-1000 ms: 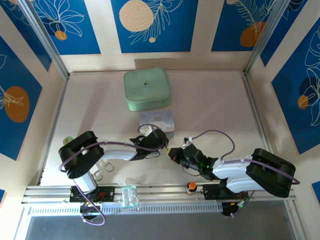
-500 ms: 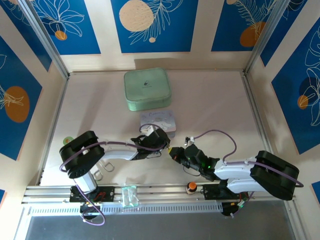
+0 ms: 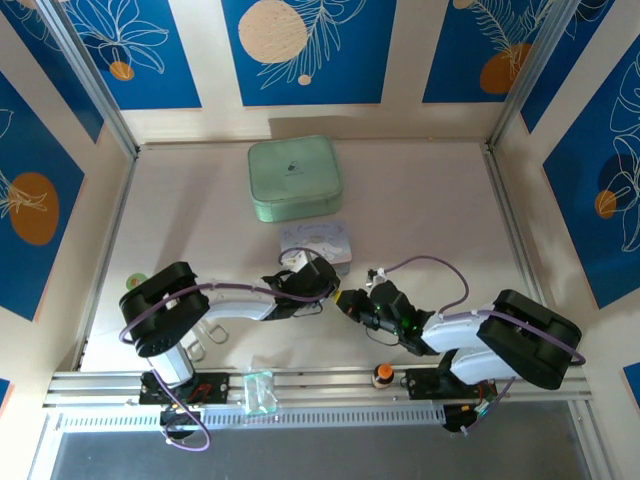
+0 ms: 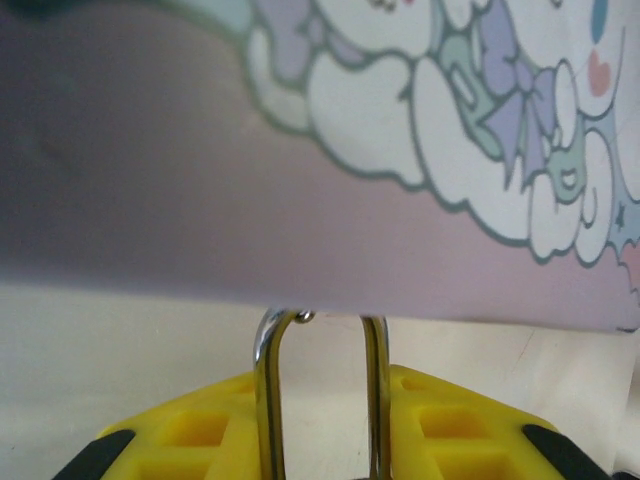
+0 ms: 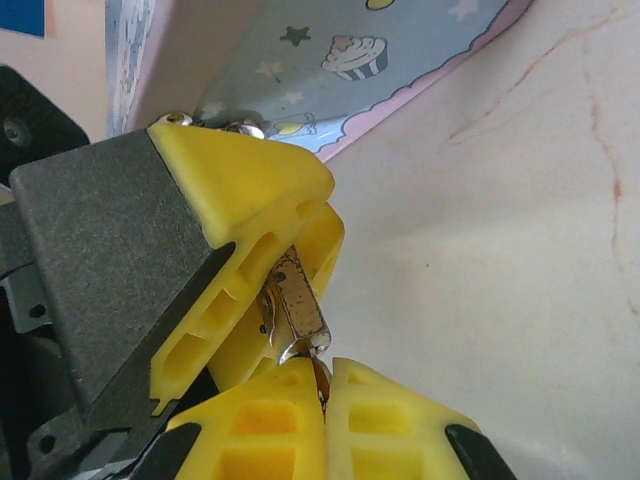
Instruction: Unlock a padlock with a key
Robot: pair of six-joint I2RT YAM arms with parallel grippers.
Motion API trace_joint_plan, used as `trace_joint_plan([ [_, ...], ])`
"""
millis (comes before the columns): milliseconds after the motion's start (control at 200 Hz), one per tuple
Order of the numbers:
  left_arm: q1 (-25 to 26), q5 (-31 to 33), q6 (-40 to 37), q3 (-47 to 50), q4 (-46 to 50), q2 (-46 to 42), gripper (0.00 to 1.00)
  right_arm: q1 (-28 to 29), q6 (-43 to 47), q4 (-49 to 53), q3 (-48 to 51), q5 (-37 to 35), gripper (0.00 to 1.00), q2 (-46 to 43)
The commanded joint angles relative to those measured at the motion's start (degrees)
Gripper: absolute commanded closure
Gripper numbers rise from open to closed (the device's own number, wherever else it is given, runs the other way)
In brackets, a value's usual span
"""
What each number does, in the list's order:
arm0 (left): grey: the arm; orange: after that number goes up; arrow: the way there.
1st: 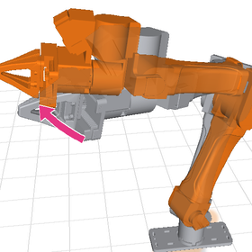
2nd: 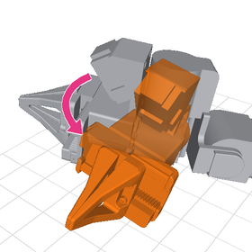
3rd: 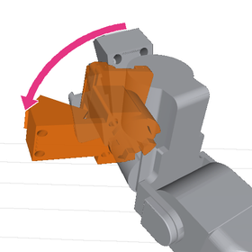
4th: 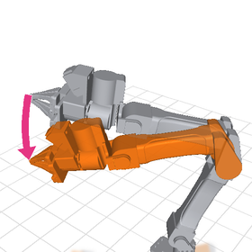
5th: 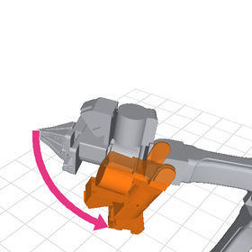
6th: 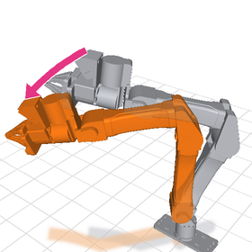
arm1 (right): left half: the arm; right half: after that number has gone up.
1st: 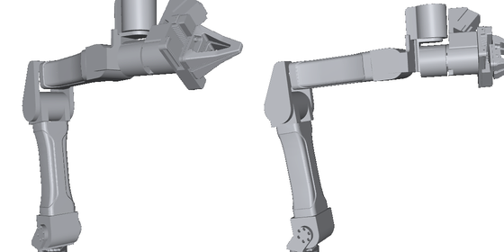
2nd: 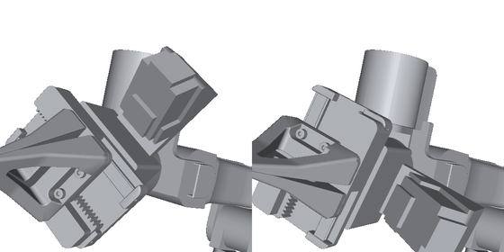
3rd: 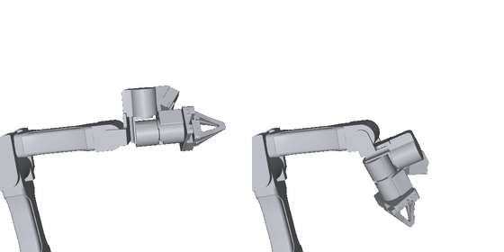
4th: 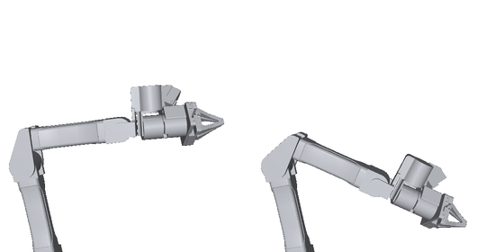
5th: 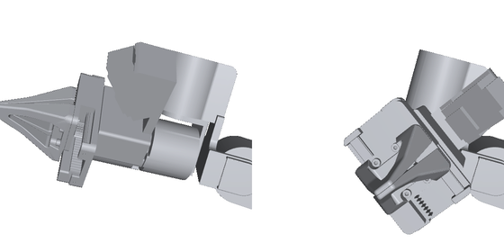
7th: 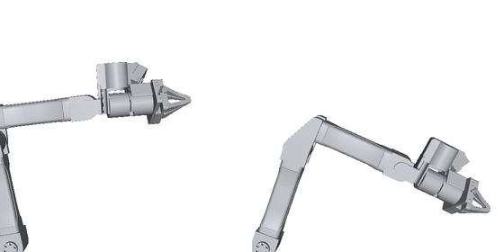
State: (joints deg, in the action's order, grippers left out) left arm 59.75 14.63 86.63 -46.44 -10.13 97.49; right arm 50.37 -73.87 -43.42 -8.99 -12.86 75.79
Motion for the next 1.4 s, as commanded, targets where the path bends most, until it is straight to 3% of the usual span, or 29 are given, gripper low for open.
trace_joint_plan([
  [0,2.3,-6.9,1.3,-0.3,-6.6,-0.7,1.00,-1.9,3.2,-4.3,-2.8,2.7,1.00,0.5],
  [140,2.3,-6.1,1.3,0.4,-6.8,-0.9,1.00,-2.1,5.3,1.7,-3.7,2.5,0.94,-2.1],
  [360,1.0,-4.7,0.4,0.7,-5.5,-0.7,1.00,-2.0,8.0,18.9,-4.7,2.3,0.62,-8.0],
  [615,0.2,-4.2,-0.4,0.5,-4.0,-0.4,1.00,-2.1,15.0,33.5,-4.9,1.3,0.61,-13.9],
  [845,0.2,-4.3,-0.7,0.4,-2.6,-0.2,1.00,-0.5,31.1,50.2,-10.2,-8.9,0.57,-25.2],
  [935,0.2,-4.6,-0.4,0.6,-2.9,-0.2,1.00,-0.3,38.8,52.1,-12.0,-9.9,0.44,-25.0],
  [1001,0.2,-4.6,-0.8,0.2,-1.7,-0.8,1.00,1.1,43.8,53.9,-13.9,-12.9,0.42,-23.1],
  [1136,0.0,-4.8,-2.6,-2.2,5.0,-2.3,1.00,9.3,53.5,53.7,-16.5,-25.8,0.44,-18.0],
  [1271,-0.7,-6.6,-2.0,-1.7,5.6,-3.6,1.00,15.3,61.1,47.2,-16.8,-27.7,0.47,-13.8],
  [1306,-0.9,-7.0,-2.0,-1.4,5.6,-4.0,1.00,17.0,63.5,45.5,-16.8,-28.6,0.51,-12.3],
  [1396,-1.4,-7.3,-2.0,-0.9,6.7,-5.6,1.00,20.5,66.4,39.5,-15.6,-33.5,0.54,-8.6],
])
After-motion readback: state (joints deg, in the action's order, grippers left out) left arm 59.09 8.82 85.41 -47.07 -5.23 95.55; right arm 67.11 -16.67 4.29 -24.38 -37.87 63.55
